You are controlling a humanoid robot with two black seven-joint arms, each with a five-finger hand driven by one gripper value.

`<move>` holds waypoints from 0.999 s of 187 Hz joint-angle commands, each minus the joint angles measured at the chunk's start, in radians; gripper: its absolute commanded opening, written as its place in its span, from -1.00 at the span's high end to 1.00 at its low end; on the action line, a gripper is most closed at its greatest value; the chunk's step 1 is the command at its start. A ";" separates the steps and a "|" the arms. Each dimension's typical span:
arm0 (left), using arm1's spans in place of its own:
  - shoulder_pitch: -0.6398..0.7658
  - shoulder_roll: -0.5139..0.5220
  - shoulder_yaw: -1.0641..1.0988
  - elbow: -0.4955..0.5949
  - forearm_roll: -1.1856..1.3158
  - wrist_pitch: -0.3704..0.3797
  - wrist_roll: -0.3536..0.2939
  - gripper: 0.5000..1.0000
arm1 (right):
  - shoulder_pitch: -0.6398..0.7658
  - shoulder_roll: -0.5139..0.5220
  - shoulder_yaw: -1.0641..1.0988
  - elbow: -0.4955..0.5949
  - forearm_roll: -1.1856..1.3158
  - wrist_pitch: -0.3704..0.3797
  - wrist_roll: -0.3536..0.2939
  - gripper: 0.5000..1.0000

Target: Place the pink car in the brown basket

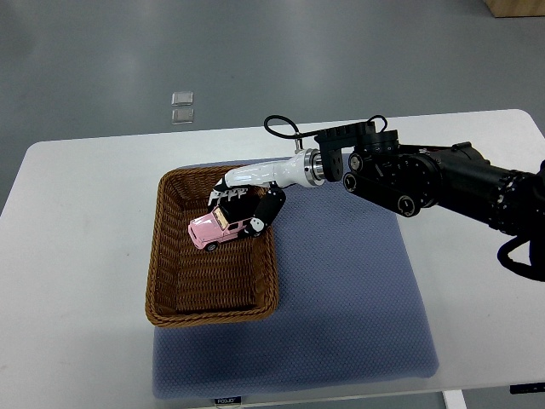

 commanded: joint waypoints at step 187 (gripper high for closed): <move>0.000 0.000 0.000 0.000 -0.001 0.000 0.000 -1.00 | -0.034 -0.054 0.235 -0.023 0.526 0.049 -0.222 -0.68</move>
